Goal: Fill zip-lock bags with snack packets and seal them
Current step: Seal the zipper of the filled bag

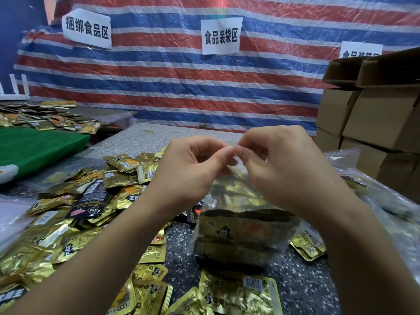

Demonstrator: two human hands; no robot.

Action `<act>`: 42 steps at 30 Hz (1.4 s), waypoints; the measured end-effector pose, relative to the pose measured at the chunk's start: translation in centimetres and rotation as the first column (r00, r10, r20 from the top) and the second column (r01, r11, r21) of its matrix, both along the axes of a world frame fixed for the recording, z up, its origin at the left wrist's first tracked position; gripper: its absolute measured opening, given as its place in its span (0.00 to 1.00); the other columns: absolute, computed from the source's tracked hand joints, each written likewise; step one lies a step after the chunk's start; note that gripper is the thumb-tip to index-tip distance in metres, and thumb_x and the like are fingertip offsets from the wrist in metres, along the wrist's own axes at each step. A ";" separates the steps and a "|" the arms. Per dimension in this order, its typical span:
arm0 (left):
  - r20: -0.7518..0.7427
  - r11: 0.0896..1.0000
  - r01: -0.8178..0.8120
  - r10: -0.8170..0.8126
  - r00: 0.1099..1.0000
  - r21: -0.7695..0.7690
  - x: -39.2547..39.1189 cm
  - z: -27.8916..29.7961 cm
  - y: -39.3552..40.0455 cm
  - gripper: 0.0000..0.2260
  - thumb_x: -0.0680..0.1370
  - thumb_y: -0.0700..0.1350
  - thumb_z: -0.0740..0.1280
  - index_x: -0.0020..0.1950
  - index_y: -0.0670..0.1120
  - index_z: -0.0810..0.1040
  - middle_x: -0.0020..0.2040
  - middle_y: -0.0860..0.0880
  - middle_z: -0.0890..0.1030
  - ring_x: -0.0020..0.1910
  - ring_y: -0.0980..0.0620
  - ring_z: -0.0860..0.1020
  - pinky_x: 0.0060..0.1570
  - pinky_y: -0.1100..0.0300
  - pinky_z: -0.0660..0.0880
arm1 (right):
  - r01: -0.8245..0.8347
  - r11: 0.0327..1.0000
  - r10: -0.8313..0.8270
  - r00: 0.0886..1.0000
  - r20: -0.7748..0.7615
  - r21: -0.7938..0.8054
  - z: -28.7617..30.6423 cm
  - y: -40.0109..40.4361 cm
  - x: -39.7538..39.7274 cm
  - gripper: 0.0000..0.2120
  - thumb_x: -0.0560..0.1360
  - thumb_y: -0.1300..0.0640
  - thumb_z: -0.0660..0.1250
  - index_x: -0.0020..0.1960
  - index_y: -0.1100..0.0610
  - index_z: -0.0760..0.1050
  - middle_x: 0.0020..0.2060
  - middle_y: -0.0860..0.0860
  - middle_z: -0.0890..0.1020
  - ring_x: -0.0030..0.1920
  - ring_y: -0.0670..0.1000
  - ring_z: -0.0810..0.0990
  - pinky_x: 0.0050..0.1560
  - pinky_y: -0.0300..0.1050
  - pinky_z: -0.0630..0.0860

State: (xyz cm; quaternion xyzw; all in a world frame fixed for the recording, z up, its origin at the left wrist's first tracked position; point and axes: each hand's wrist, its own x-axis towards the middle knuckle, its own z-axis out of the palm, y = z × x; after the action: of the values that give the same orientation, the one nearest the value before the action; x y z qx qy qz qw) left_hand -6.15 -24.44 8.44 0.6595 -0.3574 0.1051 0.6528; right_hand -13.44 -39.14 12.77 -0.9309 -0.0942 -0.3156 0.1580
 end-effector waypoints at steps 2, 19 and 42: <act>0.030 1.000 -0.016 0.016 0.999 0.003 -0.1 0.0 -0.1 0.05 0.78 0.40 0.69 0.44 0.44 0.84 0.35 0.51 0.85 0.33 0.57 0.82 0.34 0.69 0.74 | -0.002 1.000 0.002 1.000 0.006 0.001 0.1 0.1 -0.1 0.07 0.79 0.53 0.66 0.44 0.50 0.81 0.33 0.44 0.79 0.37 0.46 0.76 0.37 0.50 0.75; 0.040 1.000 -0.013 0.013 0.999 0.018 -0.2 0.0 0.0 0.06 0.78 0.41 0.69 0.44 0.42 0.83 0.36 0.48 0.85 0.34 0.54 0.83 0.35 0.67 0.75 | -0.007 1.000 0.006 0.999 -0.046 -0.004 0.2 0.1 -0.3 0.05 0.80 0.52 0.65 0.46 0.49 0.77 0.38 0.43 0.78 0.40 0.46 0.76 0.42 0.53 0.76; 0.201 0.994 -0.103 0.093 0.975 0.037 -0.1 -0.4 0.0 0.08 0.78 0.38 0.69 0.43 0.50 0.83 0.36 0.50 0.84 0.36 0.54 0.83 0.41 0.55 0.82 | 0.007 0.997 -0.011 0.999 -0.049 -0.083 0.0 0.2 -0.4 0.05 0.80 0.52 0.64 0.47 0.49 0.78 0.37 0.42 0.77 0.39 0.44 0.74 0.39 0.49 0.75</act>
State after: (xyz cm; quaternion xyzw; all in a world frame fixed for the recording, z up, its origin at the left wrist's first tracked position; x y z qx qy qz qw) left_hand -6.22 -24.43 8.06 0.6778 -0.3902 0.1941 0.5922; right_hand -13.83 -38.94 12.78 -0.9445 -0.0992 -0.2892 0.1202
